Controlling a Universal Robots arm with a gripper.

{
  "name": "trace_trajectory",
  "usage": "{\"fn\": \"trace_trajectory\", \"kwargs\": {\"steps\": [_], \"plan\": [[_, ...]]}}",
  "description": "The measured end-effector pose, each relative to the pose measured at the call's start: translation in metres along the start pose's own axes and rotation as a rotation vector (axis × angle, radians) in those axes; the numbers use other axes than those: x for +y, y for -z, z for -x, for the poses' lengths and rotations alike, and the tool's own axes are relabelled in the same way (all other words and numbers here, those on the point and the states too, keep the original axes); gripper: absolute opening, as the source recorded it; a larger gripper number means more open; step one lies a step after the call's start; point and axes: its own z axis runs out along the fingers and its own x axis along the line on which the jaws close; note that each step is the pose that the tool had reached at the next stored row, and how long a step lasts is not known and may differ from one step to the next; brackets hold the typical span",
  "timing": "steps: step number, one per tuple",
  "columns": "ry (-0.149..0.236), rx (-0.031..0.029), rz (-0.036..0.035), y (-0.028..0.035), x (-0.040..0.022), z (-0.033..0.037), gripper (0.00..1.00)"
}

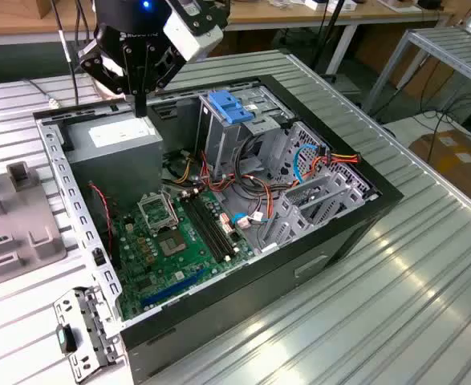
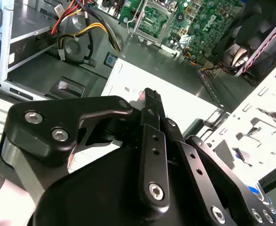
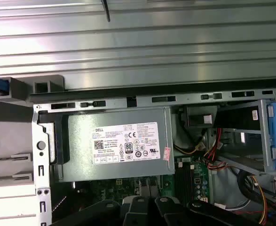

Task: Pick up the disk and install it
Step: 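Reach for the disk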

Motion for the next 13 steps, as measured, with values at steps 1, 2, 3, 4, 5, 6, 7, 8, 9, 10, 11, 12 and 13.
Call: {"fn": "trace_trajectory", "kwargs": {"steps": [1, 2, 3, 4, 5, 6, 7, 8, 9, 10, 11, 12, 13], "plan": [[0.0, 0.0, 0.0, 0.0, 0.0, 0.0, 0.11], [0.0, 0.0001, -0.0001, 0.0001, 0.0, -0.0007, 0.11], [0.0, 0.0, 0.0, 0.0, -0.0001, -0.0009, 0.11], [0.0, 0.0, 0.0, 0.0, -0.0001, -0.0012, 0.11], [0.0, 0.0, 0.0, 0.0, -0.0001, -0.0016, 0.11], [0.0, 0.0, -0.0001, 0.0001, -0.0001, -0.0018, 0.11], [0.0, 0.0, 0.0, 0.0001, -0.0001, -0.0021, 0.11], [0.0, 0.0, 0.0, 0.0001, -0.0002, -0.0025, 0.11], [0.0, 0.0, -0.0001, 0.0001, -0.0002, -0.0026, 0.11], [0.0, 0.0, -0.0001, 0.0001, -0.0002, -0.0029, 0.11], [0.0, 0.0, 0.0, 0.0001, -0.0002, -0.0032, 0.11], [0.0, 0.0, 0.0, 0.0001, -0.0002, -0.0033, 0.11], [0.0, 0.0, 0.0, 0.0001, -0.0002, -0.0034, 0.11]]}}
